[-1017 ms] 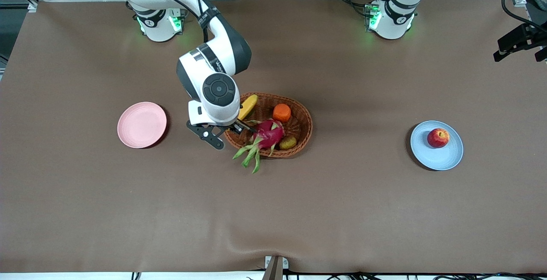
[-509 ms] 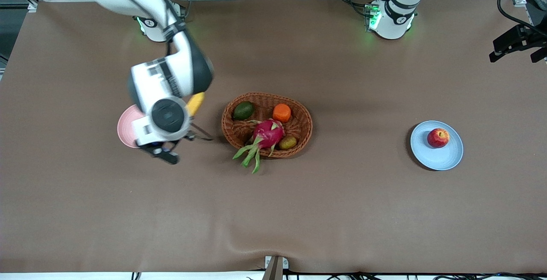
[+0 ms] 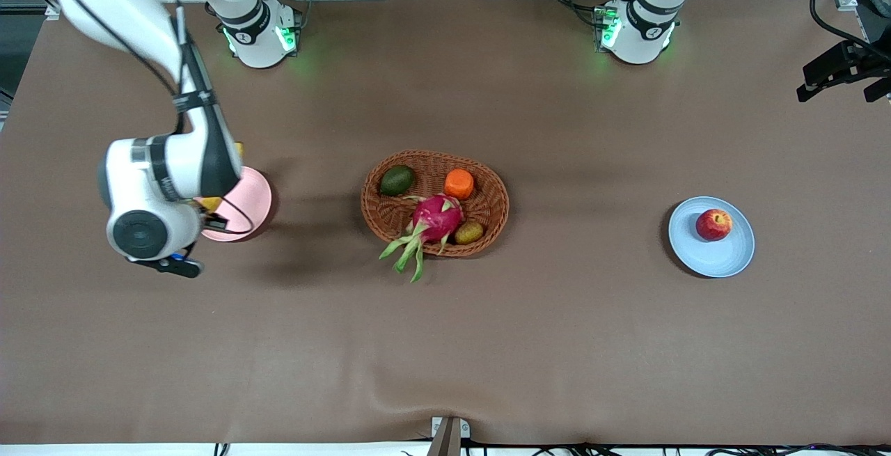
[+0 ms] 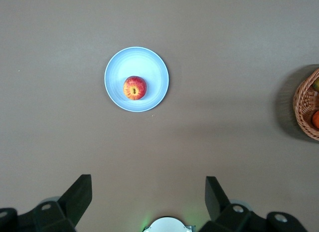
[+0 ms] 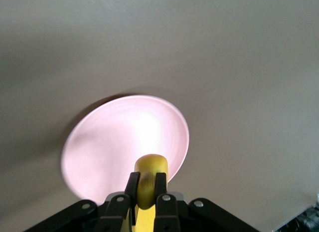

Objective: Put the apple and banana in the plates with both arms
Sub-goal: 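Carry the banana with the right gripper onto the pink plate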

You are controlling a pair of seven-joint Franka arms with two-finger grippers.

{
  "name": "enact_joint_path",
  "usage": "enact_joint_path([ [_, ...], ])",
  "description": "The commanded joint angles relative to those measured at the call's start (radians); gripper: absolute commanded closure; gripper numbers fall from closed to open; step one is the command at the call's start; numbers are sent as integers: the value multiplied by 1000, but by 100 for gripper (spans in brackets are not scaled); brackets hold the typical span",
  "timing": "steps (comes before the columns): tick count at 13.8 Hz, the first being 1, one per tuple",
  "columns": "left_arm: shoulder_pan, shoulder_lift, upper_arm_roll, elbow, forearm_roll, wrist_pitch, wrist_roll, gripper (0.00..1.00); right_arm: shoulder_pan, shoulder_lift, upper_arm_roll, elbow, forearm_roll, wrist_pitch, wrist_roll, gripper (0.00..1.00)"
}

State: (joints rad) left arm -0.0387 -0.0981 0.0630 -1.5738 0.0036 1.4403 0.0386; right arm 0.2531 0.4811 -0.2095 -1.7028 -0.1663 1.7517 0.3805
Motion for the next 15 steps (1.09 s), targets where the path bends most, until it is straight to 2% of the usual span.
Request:
enact_joint_path([
  [1,-4,-5,0,-3,-2,8,-9,0,-60,-49,27,-135,-13,113,-66,100],
  [3,-1,-5,0,-3,-2,8,-6,0,-61,-42,28,-182,-10,191,-65,100],
  [6,3,-6,1,4,3,5,-3,0,-48,-30,28,-176,95,209,-66,100],
  [8,2,4,1,6,3,5,-3,0,-31,-30,30,-164,113,213,-66,100],
  [9,3,9,1,9,3,5,-3,0,-31,-30,30,-161,113,212,-66,55],
  [10,6,9,3,8,1,3,-2,0,-28,-30,30,-158,113,215,-69,1],
  [13,5,12,6,12,3,3,7,0,-28,-47,30,-120,113,160,-68,0],
  [15,7,12,6,15,0,-7,6,0,-26,-71,33,-17,113,10,-68,0],
])
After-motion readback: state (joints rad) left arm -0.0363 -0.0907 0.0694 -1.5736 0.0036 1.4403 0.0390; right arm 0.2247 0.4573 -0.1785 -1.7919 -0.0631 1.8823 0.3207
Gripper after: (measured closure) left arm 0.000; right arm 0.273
